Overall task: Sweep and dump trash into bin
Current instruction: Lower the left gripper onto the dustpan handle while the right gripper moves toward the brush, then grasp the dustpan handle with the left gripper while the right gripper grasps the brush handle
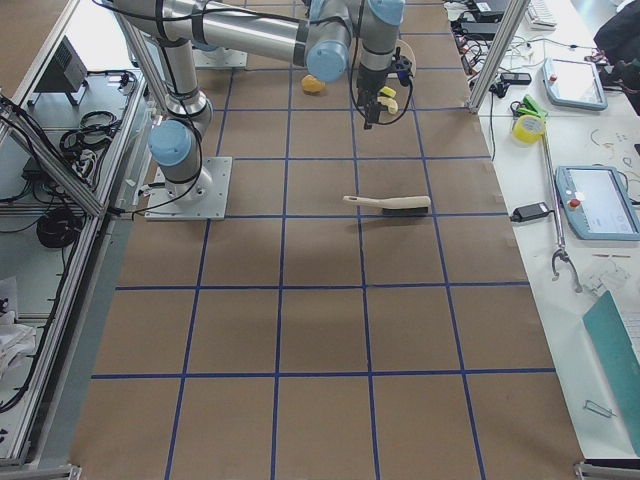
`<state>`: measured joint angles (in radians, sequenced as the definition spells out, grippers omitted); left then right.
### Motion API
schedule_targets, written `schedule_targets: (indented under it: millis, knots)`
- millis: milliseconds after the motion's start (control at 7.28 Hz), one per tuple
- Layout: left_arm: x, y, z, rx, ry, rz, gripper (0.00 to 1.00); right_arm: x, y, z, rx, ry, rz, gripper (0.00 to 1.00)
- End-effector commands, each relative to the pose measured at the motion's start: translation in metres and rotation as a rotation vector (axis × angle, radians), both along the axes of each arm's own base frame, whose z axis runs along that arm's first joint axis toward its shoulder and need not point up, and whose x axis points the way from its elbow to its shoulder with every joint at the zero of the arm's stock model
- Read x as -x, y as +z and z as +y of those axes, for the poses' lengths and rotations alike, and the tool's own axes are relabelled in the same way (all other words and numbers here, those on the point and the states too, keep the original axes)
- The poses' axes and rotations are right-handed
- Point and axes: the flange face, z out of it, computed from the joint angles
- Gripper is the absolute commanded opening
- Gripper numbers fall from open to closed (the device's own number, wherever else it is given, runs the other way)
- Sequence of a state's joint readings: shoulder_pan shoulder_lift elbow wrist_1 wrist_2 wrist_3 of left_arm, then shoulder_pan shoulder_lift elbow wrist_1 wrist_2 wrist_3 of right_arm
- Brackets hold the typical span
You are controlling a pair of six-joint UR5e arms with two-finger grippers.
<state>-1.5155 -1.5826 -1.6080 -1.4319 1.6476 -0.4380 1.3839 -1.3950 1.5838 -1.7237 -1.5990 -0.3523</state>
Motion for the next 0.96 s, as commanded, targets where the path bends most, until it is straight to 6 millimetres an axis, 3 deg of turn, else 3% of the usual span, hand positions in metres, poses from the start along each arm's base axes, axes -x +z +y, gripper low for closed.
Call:
schedule_targets:
  millis: [0,137,275,412,549,824]
  knots:
    - [-0.003,-0.011,-0.005,0.019,0.421,0.018,1.0,0.065,-0.065,-0.028,-0.001,0.028,0.051,0.97]
    - [-0.004,-0.022,-0.012,0.009,0.545,0.023,1.0,0.091,-0.087,-0.032,-0.013,-0.007,0.047,0.96]
    - [-0.007,-0.03,-0.019,0.009,0.637,0.028,1.0,0.106,-0.107,-0.035,-0.046,-0.028,0.036,0.95]
    - [-0.009,-0.037,-0.039,0.092,0.713,0.054,1.0,0.114,-0.122,-0.029,-0.074,-0.039,0.026,0.92]
    - [-0.013,-0.044,-0.059,0.151,0.729,0.071,1.0,0.117,-0.132,-0.023,-0.09,-0.04,0.023,0.91]
    - [-0.031,-0.078,-0.087,0.145,0.841,0.077,0.98,0.112,-0.168,-0.007,-0.097,-0.04,0.028,0.89]
